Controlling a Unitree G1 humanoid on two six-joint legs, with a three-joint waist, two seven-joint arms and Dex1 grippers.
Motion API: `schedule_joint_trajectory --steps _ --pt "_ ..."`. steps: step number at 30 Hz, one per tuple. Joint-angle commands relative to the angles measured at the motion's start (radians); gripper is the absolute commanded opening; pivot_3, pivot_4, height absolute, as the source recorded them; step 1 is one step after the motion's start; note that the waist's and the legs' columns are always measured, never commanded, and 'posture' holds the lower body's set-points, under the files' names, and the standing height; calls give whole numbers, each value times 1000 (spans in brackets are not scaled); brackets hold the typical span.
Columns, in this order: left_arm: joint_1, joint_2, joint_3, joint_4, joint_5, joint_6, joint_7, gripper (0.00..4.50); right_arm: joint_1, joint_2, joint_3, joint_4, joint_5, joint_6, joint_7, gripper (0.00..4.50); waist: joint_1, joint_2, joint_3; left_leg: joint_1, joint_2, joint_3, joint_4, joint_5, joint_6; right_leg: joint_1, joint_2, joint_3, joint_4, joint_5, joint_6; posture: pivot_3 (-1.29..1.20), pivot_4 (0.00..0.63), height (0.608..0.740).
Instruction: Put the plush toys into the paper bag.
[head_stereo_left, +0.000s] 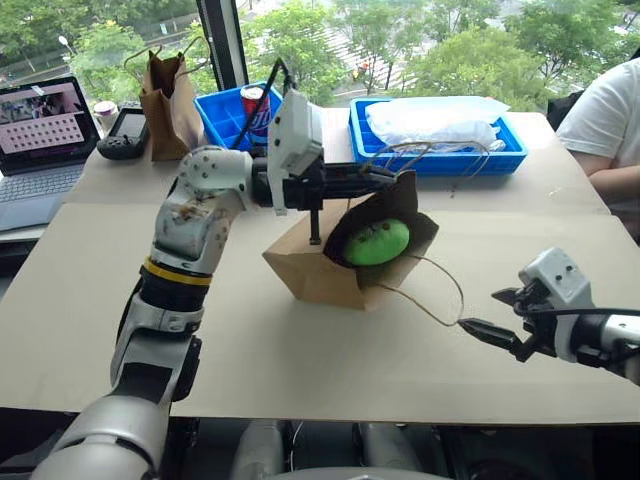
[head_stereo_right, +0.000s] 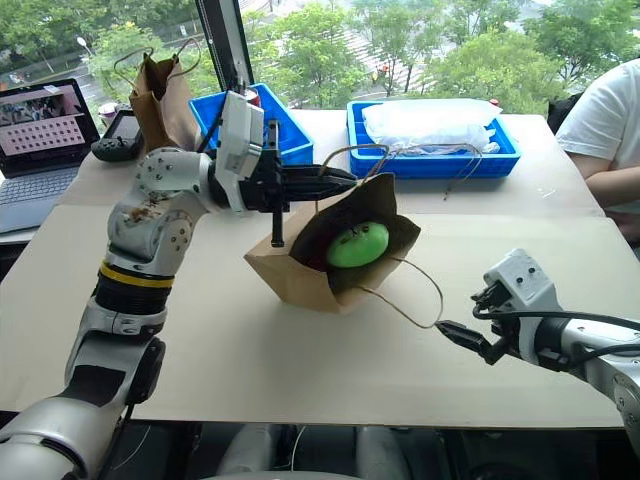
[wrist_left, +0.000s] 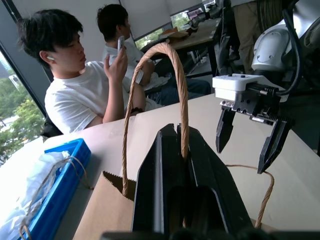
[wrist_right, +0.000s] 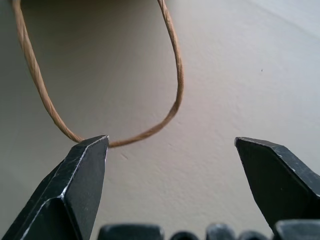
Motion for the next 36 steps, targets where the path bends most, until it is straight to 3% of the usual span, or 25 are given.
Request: schedule_joint_trajectory --steps 1,2,3,4,8,15,21,29,32,36 --pt "19 10 9 18 15 -53 -12 0 -145 78 -31 -24 108 -64 4 4475 -4 0 0 0 0 0 0 0 0 0 0 0 0 0 0 0 150 736" --pt "29 6 6 17 17 -60 -9 0 -218 139 -30 -13 174 -53 -31 4475 -4 -1 1 0 0 0 0 0 0 0 0 0 0 0 0 0 150 736" --pt "35 1 3 17 19 -66 -5 0 -272 187 -28 2 219 -36 -62 3969 -6 -2 1 1 0 0 0 0 0 0 0 0 0 0 0 0 150 736" --pt "39 -4 1 15 21 -70 -1 0 -306 218 -18 13 234 -30 -83 3830 -4 -2 1 1 1 0 0 0 0 0 1 1 0 0 -1 0 150 736" --pt "47 -9 0 12 26 -76 3 0 -342 260 26 28 228 -38 -125 2407 18 -1 1 -1 0 -1 0 0 0 0 1 0 0 0 0 0 150 736" --pt "53 -7 -2 25 36 -95 5 0 -609 448 107 97 222 -142 -280 49 16 -1 1 -4 0 0 0 -1 1 -3 0 0 0 0 0 0 150 736" --pt "55 8 -2 84 73 -141 9 0 -751 534 250 181 163 -202 -285 13 11 0 1 -3 0 0 0 0 0 -2 1 0 1 0 0 0 150 736" --pt "48 69 21 224 126 -214 7 0 -775 540 356 274 73 -268 -226 13 10 0 0 -5 0 0 0 0 1 -3 0 -1 1 0 0 0 150 736" --pt "45 93 41 246 105 -180 -6 765 -777 532 406 306 27 -291 -193 0 9 0 0 -5 0 0 0 0 1 -3 0 -1 1 0 0 0 150 736" --pt "37 97 73 224 59 -125 -8 2270 -768 516 433 322 -10 -305 -157 0 5 0 0 -5 1 0 0 0 1 -3 0 -1 1 0 0 0 150 736"
